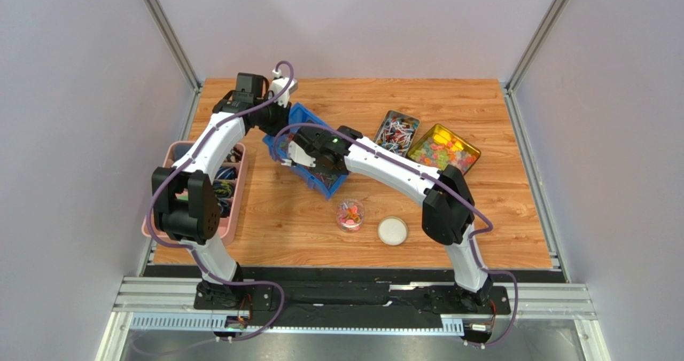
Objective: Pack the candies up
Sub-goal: Scoop the fake candies from the storage box, then place the fake candies in the packing bottle.
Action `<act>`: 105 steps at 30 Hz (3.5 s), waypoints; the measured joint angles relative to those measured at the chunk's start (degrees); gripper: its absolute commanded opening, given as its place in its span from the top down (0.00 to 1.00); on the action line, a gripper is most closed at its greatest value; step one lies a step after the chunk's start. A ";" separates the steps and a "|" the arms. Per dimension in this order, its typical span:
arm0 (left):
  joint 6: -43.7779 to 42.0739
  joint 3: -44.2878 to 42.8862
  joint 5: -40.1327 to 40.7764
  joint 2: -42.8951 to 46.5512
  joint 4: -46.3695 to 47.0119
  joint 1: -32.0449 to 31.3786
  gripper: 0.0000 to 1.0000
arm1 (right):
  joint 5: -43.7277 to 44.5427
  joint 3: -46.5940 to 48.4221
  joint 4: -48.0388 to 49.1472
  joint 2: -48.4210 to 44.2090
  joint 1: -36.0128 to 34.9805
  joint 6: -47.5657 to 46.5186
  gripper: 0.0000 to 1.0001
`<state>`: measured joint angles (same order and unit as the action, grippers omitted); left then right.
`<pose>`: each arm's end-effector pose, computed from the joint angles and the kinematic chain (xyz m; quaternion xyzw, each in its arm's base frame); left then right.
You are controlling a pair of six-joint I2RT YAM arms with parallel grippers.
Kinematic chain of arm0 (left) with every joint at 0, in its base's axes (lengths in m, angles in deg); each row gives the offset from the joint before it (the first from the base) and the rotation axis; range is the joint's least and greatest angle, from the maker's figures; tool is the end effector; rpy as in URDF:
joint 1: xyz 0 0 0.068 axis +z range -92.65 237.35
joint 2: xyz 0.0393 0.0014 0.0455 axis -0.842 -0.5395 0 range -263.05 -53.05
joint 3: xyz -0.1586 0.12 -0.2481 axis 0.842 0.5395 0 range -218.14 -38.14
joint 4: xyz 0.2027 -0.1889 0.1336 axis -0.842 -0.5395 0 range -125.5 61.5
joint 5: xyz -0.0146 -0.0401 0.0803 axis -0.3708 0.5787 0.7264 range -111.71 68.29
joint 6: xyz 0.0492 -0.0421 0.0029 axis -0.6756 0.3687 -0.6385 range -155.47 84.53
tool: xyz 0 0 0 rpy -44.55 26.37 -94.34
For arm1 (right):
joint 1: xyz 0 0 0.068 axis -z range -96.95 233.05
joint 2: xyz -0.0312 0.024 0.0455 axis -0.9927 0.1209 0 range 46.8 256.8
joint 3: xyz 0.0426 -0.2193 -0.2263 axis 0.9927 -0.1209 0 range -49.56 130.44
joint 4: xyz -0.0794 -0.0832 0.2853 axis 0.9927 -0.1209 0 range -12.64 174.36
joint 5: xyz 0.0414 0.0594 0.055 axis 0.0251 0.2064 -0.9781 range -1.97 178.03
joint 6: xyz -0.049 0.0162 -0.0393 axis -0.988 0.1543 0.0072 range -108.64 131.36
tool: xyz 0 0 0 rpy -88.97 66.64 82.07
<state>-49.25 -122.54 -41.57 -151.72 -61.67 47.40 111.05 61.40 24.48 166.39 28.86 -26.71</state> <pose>0.4388 -0.0946 0.3167 0.2500 0.8854 -0.1486 0.3627 0.3186 0.4076 0.2865 -0.6683 0.6940 -0.1685 0.2083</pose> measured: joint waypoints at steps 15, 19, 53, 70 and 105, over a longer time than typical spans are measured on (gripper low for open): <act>0.57 0.37 -3.65 0.04 2.43 -0.17 1.00 | -5.97 1.20 3.50 2.73 0.22 6.82 1.00; 0.55 0.50 -4.61 0.33 2.82 -0.11 1.00 | -5.38 -0.42 9.73 2.91 0.28 8.55 1.00; 2.86 0.26 -9.62 0.44 1.18 0.50 1.00 | -36.13 -21.68 26.27 -22.29 14.75 16.02 1.00; 4.07 -2.32 -10.23 -3.74 0.15 1.49 1.00 | -40.02 -31.08 22.08 -38.64 18.03 12.31 1.00; 7.17 3.45 -6.14 -9.38 3.93 1.49 1.00 | -40.39 -42.36 0.24 -44.19 14.16 3.72 1.00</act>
<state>-42.08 -119.08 -47.71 -161.10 -57.73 48.88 70.66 19.04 24.72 122.20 43.02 -22.99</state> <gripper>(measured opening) 0.226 0.309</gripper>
